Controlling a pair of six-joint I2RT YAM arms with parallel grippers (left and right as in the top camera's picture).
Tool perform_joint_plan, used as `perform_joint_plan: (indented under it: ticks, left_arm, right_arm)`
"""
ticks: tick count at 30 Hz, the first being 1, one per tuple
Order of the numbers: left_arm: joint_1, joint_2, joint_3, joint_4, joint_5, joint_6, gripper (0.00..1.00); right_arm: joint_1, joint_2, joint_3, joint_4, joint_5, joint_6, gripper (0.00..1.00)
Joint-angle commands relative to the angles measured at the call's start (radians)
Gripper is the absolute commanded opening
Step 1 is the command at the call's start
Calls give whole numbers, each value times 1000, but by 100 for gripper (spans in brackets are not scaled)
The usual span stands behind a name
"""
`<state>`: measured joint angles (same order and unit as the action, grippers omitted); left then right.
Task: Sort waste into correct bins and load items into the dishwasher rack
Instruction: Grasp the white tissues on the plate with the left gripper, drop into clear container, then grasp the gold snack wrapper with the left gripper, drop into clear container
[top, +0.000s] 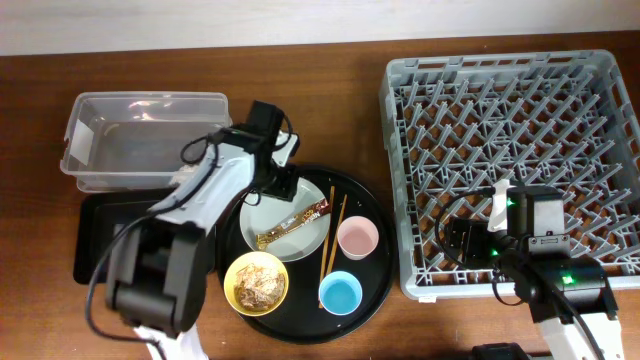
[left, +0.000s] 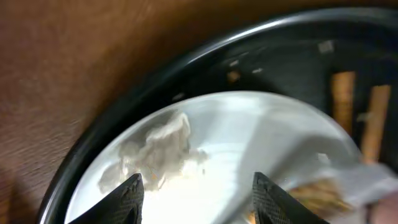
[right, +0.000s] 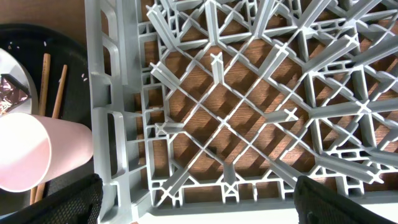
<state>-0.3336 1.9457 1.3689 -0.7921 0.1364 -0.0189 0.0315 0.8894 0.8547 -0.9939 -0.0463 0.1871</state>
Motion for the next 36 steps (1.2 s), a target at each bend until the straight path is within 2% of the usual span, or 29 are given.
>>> perform_joint_plan:
  ticks: [1,2,3,5,8,11,14,15,17,19,20,23,26,28,32,34,36]
  left_arm:
    - [0,55,5,1,-55,5,55]
    - [0,62,5,6,-55,5,47]
    - [0,63,5,7,-55,5,23]
    - [0,58,8,3,-55,4,0]
    - [6,-3,26,-39,-55,4,0]
    - [46,-161,37,-30,-56,4,0]
    - [144,-299,37,14,-87,4,0]
    - [195,-325,37,25,-98,4,1]
    - [286,-323,36,29,-100,4,16]
    - [325,-307,36,29,-100,4,57]
    - [339,-298,36,29,-100,4,67]
    - [341,-299,36,27,-85,5,70]
    - [312,-312,36,-15,61,5,67]
    - [238,-311,36,-101,182,85,67]
    - [45,-307,-14,-220,159,314,68]
    - [-36,-304,-86,-195,131,384,68]
    - [-97,-280,-150,-159,46,384,68]
  right_arm:
    - [-6,1,24,2,-2,5,99]
    - [-6,1,24,2,-2,5,99]
    - [-6,1,24,2,-2,5,99]
    - [-6,1,24,2,-2,5,99]
    - [-6,1,24,-3,-2,5,99]
    - [-6,1,24,-2,-2,5,99]
    - [-6,1,24,-2,-2,5,99]
    - [-6,1,24,-2,-2,5,99]
    - [-6,1,24,-2,-2,5,99]
    - [-6,1,24,-2,-2,5,99]
    - [-6,1,24,-2,-2,5,99]
    - [-6,1,24,-2,-2,5,99]
    - [-6,1,24,-2,-2,5,99]
    - [-6,1,24,-2,-2,5,99]
    - [-6,1,24,-2,-2,6,99]
    - [-6,1,24,-2,-2,5,99]
    - [-6,1,24,-2,-2,5,99]
